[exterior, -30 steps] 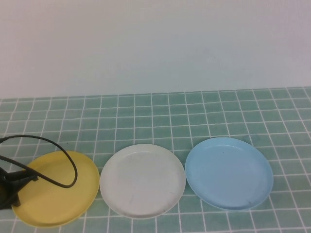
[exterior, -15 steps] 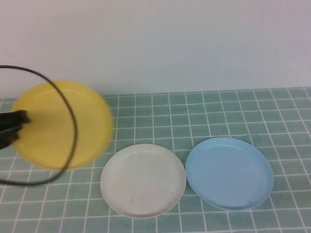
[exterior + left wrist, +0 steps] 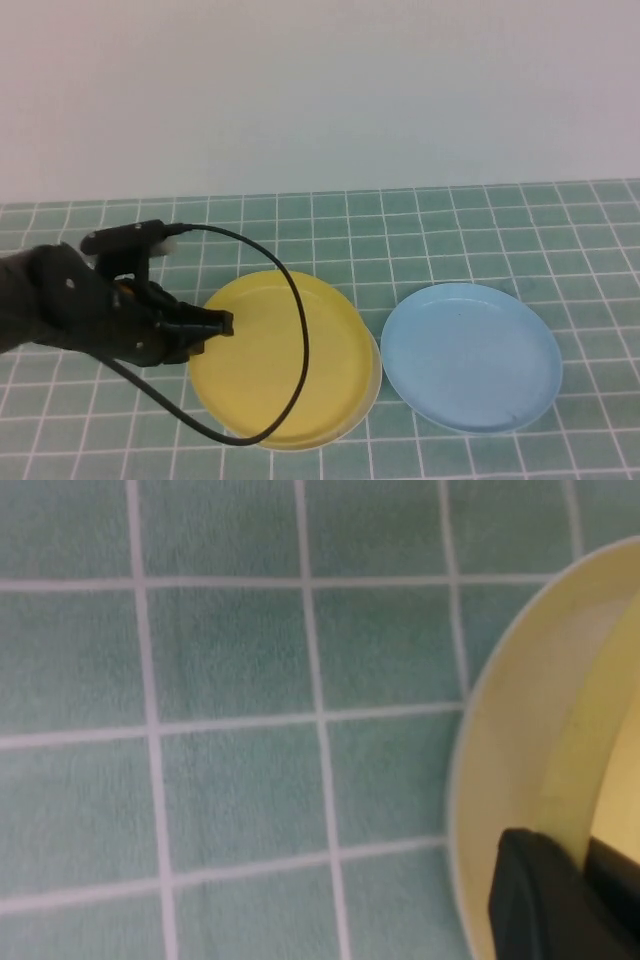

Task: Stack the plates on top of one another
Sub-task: Place the yellow plate on the white plate, then pick up the blue plate

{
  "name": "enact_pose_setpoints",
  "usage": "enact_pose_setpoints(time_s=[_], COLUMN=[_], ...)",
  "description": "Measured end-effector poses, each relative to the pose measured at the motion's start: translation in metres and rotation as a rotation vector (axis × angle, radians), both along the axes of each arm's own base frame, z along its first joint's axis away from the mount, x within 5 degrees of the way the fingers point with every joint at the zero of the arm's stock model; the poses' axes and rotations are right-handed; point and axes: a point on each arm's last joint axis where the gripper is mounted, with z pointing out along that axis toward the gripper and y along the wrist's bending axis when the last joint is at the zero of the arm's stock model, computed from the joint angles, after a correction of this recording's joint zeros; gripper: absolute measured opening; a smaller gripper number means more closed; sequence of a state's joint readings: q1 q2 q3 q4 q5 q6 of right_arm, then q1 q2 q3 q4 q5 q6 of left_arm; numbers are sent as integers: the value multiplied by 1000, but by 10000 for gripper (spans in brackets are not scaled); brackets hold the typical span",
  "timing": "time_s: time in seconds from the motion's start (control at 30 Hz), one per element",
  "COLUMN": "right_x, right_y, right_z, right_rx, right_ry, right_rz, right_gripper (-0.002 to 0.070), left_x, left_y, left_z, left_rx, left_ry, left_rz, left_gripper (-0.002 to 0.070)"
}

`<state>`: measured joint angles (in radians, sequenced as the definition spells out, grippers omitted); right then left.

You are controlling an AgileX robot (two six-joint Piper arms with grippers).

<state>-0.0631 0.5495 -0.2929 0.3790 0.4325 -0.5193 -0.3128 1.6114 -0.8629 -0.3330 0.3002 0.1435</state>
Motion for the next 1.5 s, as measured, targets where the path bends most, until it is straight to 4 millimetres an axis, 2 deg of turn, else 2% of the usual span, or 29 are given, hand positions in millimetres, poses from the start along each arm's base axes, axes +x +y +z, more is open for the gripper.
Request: enact_pose_setpoints(time_s=[0.1, 0.17, 0.23, 0.37, 0.43, 0.5, 0.57, 0.63, 0.77, 0.9, 1.1, 1.2, 1.3, 1.5], right_x=[0, 0, 0, 0, 1, 3, 8, 16, 42, 80, 130, 147, 158, 177], right_y=[0, 1, 2, 5, 6, 9, 11, 13, 17, 17, 14, 15, 23, 44], right_z=[0, 0, -1, -1, 1, 5, 10, 14, 19, 12, -14, -28, -41, -65], right_rx=[5, 18, 44, 113, 125, 135, 151, 170, 222, 270, 303, 319, 332, 324], right_ry=[-1, -3, 1, -3, -9, 1, 30, 70, 204, 332, 483, 522, 543, 556], right_rz=[-1, -4, -8, -17, -2, 27, 58, 79, 114, 106, 85, 85, 121, 170], right_gripper=[-2, -2, -1, 27, 52, 88, 141, 212, 370, 413, 391, 381, 377, 375], left_x=[6, 6, 5, 5, 3, 2, 2, 0, -14, -43, -99, -126, -143, -163], left_y=[-6, -8, -10, -10, -8, -7, -2, 3, 12, 27, 51, 62, 72, 87], left_z=[-9, -12, -14, -15, -13, -4, 8, 23, 67, 111, 144, 149, 146, 137], left_rx=[25, 43, 50, 65, 63, 38, 17, 1, -3, 66, 108, 167, 223, 274], left_ry=[-37, -39, -28, -28, -12, 35, 48, 20, -135, -317, -506, -607, -672, -706], left_rz=[-34, -64, -81, -107, -106, -90, -64, -44, -51, -87, -80, -85, -63, 34], left_gripper=[20, 69, 147, 358, 426, 410, 354, 262, -1, 0, 0, 0, 0, 0])
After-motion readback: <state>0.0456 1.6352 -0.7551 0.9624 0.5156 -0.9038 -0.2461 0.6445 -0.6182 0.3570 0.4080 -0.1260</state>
